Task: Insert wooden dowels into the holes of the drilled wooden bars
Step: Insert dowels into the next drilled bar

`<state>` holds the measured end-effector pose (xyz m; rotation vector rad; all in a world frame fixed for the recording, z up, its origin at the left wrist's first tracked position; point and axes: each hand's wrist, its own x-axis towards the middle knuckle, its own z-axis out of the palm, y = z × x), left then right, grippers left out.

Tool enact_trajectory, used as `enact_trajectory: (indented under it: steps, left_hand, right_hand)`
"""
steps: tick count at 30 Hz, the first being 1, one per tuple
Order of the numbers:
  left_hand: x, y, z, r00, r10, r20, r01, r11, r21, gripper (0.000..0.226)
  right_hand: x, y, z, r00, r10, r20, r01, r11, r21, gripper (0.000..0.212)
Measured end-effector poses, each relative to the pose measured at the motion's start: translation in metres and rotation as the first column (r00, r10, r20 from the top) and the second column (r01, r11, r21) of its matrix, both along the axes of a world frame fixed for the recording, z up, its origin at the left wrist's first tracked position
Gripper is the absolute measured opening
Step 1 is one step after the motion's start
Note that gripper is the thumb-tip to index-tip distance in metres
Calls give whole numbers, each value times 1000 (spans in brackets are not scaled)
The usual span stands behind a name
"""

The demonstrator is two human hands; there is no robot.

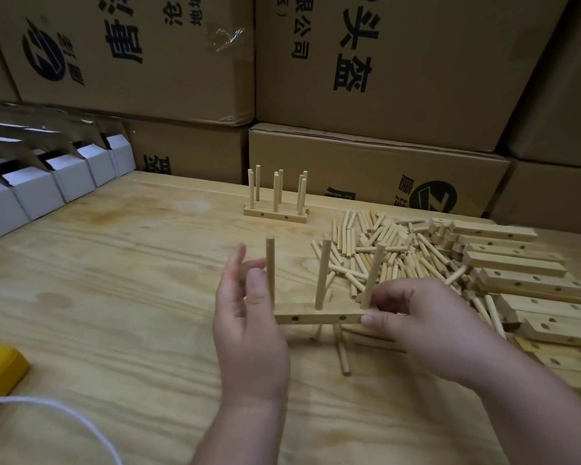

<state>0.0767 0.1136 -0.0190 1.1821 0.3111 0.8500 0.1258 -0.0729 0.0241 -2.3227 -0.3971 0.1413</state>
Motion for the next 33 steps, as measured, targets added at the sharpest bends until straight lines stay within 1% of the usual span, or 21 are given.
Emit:
enact_trajectory:
  steps: [3, 5, 7, 9, 14, 16, 17, 22, 24, 27, 33]
  left_hand:
    - [2, 2, 0, 996, 87, -9, -87, 990, -111, 47]
    - [4, 0, 2, 996, 86, -25, -89, 987, -133, 48]
    - [4, -4, 2, 997, 61, -37, -65, 989, -134, 44]
    - [4, -6, 3, 998, 33, -54, -41, 988, -148, 40]
    - [5, -10, 11, 998, 10, -62, -22, 980, -198, 29]
    - [5, -11, 16, 998, 3, -60, -16, 975, -221, 37]
    - [5, -12, 17, 998, 3, -63, -17, 972, -233, 37]
    - [8, -13, 20, 993, -73, -89, 44, 956, -290, 22]
    - [5, -15, 20, 992, -92, -85, 69, 965, -252, 27]
    - [3, -18, 17, 993, -69, -92, 47, 973, -227, 41]
    - [4, -19, 16, 990, -100, -105, 75, 972, -221, 37]
  right_hand:
    - [16, 17, 3, 996, -73, 59, 70, 996, 60, 3]
    - [38, 38, 7, 990, -127, 61, 121, 988, 92, 11]
    - [68, 61, 9, 984, -154, 94, 146, 985, 90, 15]
    - [97, 84, 11, 979, -155, 131, 149, 987, 56, 14]
    - [157, 131, 1, 979, -120, 164, 144, 979, -142, 14]
    - [173, 140, -7, 978, -130, 162, 160, 968, -194, 13]
    - [180, 143, -11, 977, -135, 164, 169, 963, -209, 12]
    - [198, 151, -23, 970, -124, 210, 187, 932, -311, 12]
    - [204, 151, -25, 965, -123, 232, 199, 919, -340, 14]
    - [209, 150, -27, 954, -142, 265, 234, 903, -360, 16]
    - [212, 151, -27, 945, -160, 284, 265, 886, -380, 16]
